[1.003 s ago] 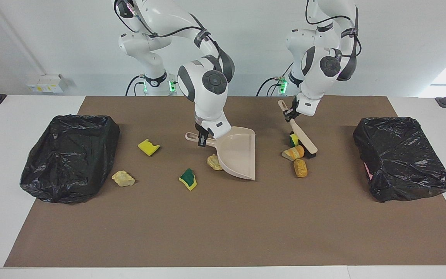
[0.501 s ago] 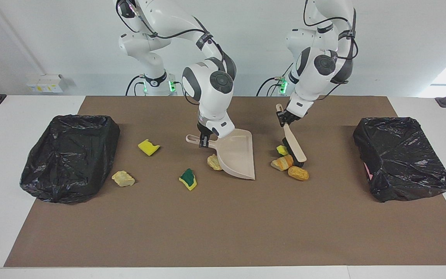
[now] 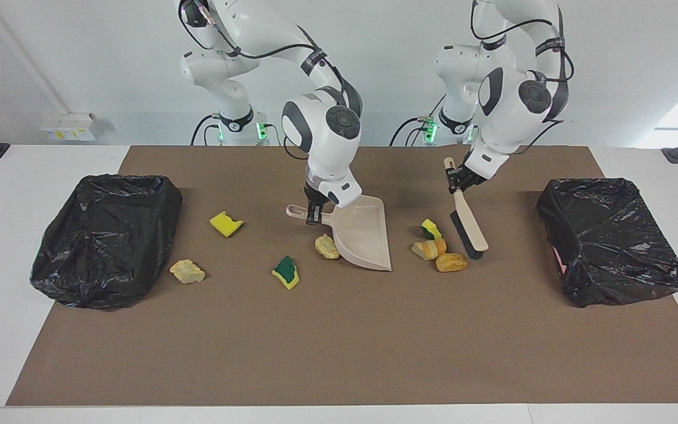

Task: Sweep and dump trash in bin
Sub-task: 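Sweep the crusts and sponges into the dustpan with the left gripper's brush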

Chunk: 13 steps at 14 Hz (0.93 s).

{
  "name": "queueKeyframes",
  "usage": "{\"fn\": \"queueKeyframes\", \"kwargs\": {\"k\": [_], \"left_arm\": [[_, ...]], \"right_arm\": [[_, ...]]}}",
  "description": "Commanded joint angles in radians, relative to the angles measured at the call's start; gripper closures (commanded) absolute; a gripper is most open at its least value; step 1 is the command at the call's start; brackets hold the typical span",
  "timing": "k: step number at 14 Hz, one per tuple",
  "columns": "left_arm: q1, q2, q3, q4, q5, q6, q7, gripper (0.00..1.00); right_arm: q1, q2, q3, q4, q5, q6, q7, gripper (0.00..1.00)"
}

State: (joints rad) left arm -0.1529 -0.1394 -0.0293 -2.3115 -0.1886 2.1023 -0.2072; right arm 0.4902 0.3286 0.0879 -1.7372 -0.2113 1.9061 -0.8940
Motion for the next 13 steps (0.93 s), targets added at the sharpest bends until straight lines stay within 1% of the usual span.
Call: {"fn": "queueKeyframes", "kwargs": {"k": [1, 3, 6, 9, 10, 12, 13], "left_arm": [[-0.016, 0.038, -0.011, -0.018, 0.015, 0.044, -0.014, 1.00], [-0.039, 0.027, -0.015, -0.052, 0.015, 0.051, -0.062, 1.00], [-0.146, 0.040, -0.017, -0.057, 0.014, 0.074, -0.147, 1.00], [-0.253, 0.038, -0.018, -0.069, -0.005, 0.097, -0.175, 1.00], [-0.298, 0.037, -0.018, -0.069, -0.029, 0.105, -0.175, 1.00], [-0.381, 0.037, -0.018, -0.060, -0.125, 0.125, -0.172, 1.00], [-0.413, 0.037, -0.018, -0.054, -0.132, 0.125, -0.169, 1.00]], "right_arm": [[-0.007, -0.011, 0.006, -0.022, -0.014, 0.028, -0.034, 1.00], [-0.004, -0.011, 0.006, -0.022, -0.014, 0.028, -0.032, 1.00], [-0.004, -0.011, 0.006, -0.022, -0.011, 0.028, -0.023, 1.00], [-0.004, -0.010, 0.006, -0.022, -0.002, 0.037, -0.020, 1.00], [-0.004, -0.009, 0.006, -0.025, 0.001, 0.050, -0.020, 1.00], [-0.002, -0.002, 0.006, -0.036, 0.001, 0.077, 0.004, 1.00], [-0.002, 0.003, 0.006, -0.036, 0.003, 0.085, 0.010, 1.00]]}}
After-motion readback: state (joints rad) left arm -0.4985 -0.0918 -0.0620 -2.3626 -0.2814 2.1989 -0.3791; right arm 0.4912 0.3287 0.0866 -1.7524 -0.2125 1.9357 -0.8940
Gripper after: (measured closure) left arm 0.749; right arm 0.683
